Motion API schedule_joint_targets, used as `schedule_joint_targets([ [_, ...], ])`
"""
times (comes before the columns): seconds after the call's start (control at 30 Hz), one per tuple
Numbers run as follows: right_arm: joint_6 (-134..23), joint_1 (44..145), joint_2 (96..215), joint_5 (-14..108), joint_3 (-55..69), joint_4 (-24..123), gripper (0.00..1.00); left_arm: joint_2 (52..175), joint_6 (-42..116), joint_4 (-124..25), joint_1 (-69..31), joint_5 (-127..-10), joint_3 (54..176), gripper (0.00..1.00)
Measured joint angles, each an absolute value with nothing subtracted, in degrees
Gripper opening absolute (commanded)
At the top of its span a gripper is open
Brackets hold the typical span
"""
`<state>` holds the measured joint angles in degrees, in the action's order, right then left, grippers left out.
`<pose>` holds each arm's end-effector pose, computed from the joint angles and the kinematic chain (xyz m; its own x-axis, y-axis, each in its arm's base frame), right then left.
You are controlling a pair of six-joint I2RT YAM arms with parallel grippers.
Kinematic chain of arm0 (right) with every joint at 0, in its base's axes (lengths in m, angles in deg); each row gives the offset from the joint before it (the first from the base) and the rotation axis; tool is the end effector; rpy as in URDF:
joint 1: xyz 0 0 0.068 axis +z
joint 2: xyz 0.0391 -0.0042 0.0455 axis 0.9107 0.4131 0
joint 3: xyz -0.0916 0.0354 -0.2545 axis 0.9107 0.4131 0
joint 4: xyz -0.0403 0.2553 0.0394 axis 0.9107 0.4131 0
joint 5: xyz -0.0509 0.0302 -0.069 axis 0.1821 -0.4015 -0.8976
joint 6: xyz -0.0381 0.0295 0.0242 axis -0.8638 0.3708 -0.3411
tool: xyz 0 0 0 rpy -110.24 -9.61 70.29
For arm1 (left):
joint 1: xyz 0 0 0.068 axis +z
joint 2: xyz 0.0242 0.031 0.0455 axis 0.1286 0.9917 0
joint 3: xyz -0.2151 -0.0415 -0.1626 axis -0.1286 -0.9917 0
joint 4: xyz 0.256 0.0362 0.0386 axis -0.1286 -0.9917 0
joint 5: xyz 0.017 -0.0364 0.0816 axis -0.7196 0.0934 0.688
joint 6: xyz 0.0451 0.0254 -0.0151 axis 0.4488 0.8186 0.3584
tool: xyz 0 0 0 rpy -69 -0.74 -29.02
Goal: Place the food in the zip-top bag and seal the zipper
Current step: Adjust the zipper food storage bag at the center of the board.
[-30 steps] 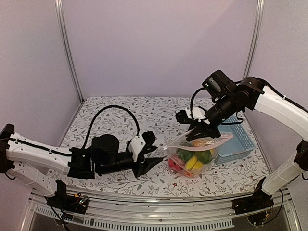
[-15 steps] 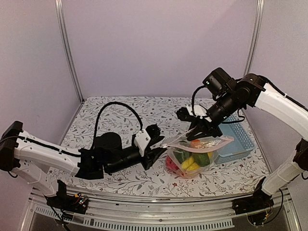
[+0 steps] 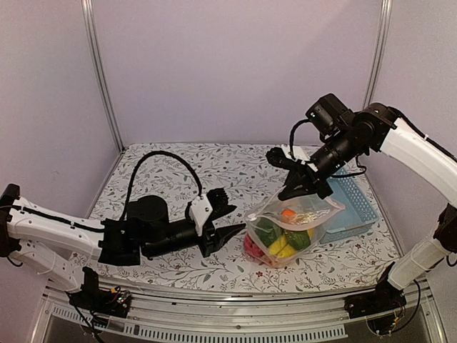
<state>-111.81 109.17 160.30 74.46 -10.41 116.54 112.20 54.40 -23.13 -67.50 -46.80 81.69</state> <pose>0.1935 0.2124 0.3782 0.1742 -0.6901 -0.7024 -0.9793 -0.1960 -0.0502 0.0837 -0.2780 0.2608 0.0616 0.1700 -0.9835 0.8759 0.4633 0.1349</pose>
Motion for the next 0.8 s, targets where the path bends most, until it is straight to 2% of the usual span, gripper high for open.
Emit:
schedule_joint_targets([
  [0.23, -111.46, 109.13, 160.54, 75.1, -10.41, 116.82, 0.01, 112.11, 54.27, -21.66, -69.21, -47.44, 83.02, 0.49],
  [0.4, -111.2, 109.13, 161.0, 75.47, -10.41, 116.82, 0.04, 116.24, 55.54, -21.6, -69.93, -47.87, 85.51, 0.38],
  [0.57, -110.91, 109.08, 161.0, 75.82, -10.39, 116.98, 0.21, 117.29, 57.18, -20.55, -70.08, -45.27, 86.01, 0.21],
  [0.8, -110.37, 106.33, 160.82, 77.39, -10.28, 118.13, 0.45, 117.8, 60.09, -16.68, -70.06, -40.64, 86.01, 0.09],
])
